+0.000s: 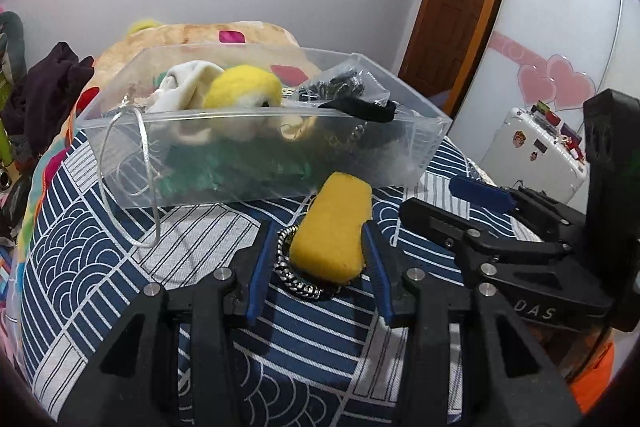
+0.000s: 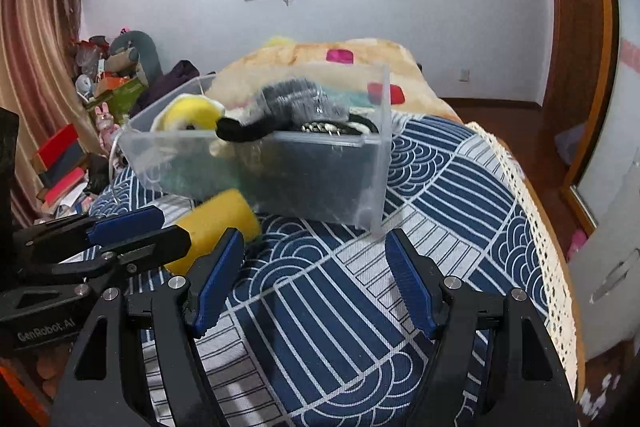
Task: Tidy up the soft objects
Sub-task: 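Grasp the yellow sponge with the left tool while the right tool grasps the beaded chain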
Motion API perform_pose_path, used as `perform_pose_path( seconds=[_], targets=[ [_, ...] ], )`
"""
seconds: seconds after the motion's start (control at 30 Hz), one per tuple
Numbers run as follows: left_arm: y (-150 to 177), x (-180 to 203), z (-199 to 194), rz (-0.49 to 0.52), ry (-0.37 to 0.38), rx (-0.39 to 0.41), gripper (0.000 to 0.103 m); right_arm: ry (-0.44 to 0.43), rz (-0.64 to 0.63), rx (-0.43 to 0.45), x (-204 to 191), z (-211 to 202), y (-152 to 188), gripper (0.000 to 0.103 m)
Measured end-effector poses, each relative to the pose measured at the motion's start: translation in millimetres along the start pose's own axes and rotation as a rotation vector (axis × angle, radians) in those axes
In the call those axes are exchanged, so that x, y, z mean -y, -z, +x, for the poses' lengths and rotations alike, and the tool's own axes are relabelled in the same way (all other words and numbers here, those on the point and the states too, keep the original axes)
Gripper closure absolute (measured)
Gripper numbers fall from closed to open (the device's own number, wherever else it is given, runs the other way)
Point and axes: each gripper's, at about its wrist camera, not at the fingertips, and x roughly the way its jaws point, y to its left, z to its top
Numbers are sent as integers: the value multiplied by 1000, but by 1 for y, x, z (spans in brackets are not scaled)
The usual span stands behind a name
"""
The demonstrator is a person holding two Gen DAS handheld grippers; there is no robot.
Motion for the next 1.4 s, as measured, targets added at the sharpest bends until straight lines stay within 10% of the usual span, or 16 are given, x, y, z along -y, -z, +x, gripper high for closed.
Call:
perform_pose_path(
  seconds=[0.7, 1.4],
  targets=[
    [8, -26, -55, -68, -11, 136, 80, -30, -15, -4, -13, 5, 5, 35],
    [35, -57, -58, -122, -92, 68, 71, -146, -104, -68, -45, 27, 6, 93]
  ],
)
